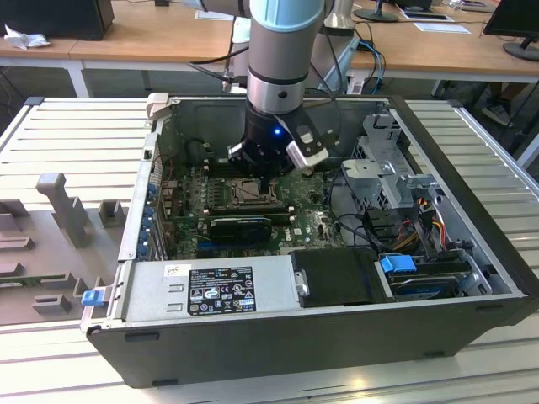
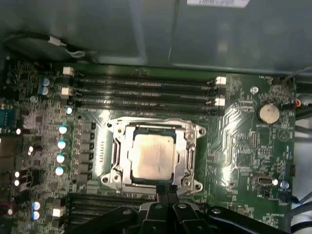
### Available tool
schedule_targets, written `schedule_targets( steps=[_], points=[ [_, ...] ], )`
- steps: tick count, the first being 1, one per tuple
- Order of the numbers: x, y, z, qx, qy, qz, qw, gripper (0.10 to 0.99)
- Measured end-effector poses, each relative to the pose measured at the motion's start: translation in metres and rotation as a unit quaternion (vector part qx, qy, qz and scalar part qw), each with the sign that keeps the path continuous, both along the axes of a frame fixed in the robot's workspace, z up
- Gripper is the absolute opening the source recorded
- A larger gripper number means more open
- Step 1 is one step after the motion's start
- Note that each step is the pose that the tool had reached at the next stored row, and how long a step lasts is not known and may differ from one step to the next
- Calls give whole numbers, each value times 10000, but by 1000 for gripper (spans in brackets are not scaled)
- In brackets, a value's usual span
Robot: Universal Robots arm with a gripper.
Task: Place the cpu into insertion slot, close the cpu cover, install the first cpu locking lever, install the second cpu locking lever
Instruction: 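Install the second cpu locking lever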
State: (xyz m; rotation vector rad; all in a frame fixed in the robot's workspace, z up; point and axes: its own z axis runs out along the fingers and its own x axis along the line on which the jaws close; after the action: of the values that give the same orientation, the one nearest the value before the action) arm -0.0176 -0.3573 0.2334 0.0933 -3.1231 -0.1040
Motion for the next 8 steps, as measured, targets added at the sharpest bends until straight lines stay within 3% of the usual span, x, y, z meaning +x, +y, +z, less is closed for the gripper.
schedule_targets(
  steps=[3, 6, 7, 8],
  points=[
    [-2, -100, -7, 225, 0, 0, 9997, 106],
    [-19, -175, -9, 236, 0, 0, 9997, 106],
    [-55, -191, -11, 240, 0, 2, 9997, 106],
    [-152, -201, -15, 246, 1, 2, 9997, 106]
  ],
)
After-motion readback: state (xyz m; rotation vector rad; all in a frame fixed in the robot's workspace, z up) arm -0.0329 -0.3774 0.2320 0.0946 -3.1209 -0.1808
